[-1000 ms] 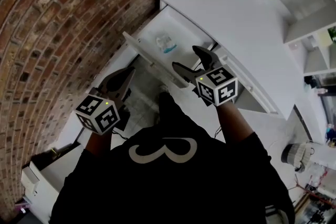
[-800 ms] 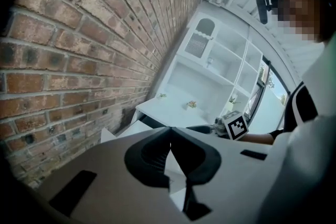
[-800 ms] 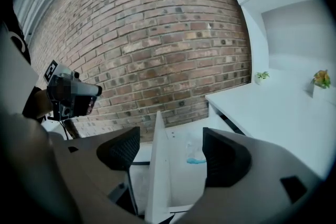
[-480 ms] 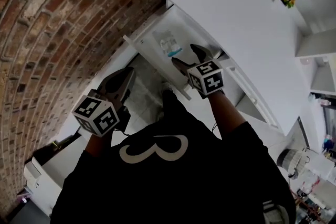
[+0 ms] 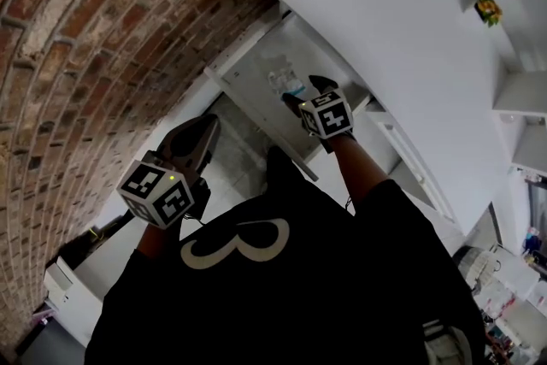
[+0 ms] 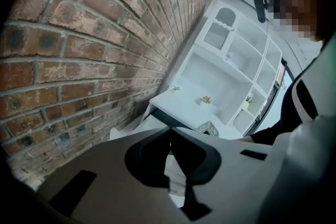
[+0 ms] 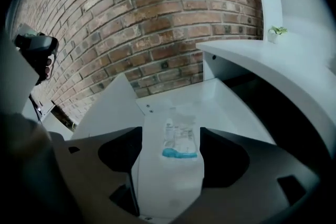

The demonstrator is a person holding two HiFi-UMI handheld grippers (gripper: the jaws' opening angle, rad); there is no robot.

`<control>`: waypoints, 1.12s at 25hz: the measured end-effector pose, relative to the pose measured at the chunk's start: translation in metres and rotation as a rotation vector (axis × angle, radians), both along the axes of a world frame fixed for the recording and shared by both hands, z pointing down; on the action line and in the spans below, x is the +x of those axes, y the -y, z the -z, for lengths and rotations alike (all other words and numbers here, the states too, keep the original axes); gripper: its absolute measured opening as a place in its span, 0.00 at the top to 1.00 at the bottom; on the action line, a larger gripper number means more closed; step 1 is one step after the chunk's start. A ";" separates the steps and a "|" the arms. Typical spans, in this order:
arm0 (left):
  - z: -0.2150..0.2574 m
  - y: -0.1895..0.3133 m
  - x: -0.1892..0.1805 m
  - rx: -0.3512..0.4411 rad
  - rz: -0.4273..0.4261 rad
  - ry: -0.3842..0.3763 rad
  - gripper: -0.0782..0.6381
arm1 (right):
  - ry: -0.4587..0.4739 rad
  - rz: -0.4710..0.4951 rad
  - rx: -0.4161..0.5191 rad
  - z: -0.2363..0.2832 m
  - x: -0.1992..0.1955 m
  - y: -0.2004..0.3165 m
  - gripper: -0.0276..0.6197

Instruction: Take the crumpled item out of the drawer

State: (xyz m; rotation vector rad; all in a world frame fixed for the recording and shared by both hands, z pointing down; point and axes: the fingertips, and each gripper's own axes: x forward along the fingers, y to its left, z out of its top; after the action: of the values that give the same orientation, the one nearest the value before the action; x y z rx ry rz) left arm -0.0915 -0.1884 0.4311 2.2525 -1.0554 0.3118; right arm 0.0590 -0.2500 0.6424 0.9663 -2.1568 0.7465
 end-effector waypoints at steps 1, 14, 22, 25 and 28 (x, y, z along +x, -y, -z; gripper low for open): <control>-0.003 0.003 -0.002 -0.005 0.002 0.002 0.89 | -0.008 0.006 -0.011 -0.009 -0.001 0.004 0.44; -0.042 0.027 -0.033 -0.076 0.073 0.016 0.89 | -0.085 0.019 -0.140 -0.092 -0.009 0.032 0.46; -0.049 0.038 -0.036 -0.079 0.073 0.013 0.89 | -0.092 -0.007 -0.141 -0.104 -0.011 0.040 0.61; -0.051 0.041 -0.037 -0.086 0.078 0.022 0.89 | -0.095 -0.012 -0.145 -0.108 -0.011 0.039 0.66; -0.052 0.039 -0.036 -0.091 0.071 0.027 0.89 | -0.080 -0.011 -0.144 -0.107 -0.014 0.038 0.72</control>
State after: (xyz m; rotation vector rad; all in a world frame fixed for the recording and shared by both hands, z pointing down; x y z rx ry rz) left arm -0.1271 -0.2275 0.4835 2.1306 -1.1101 0.3541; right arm 0.0452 -0.2881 0.7491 0.9182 -2.0012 0.8414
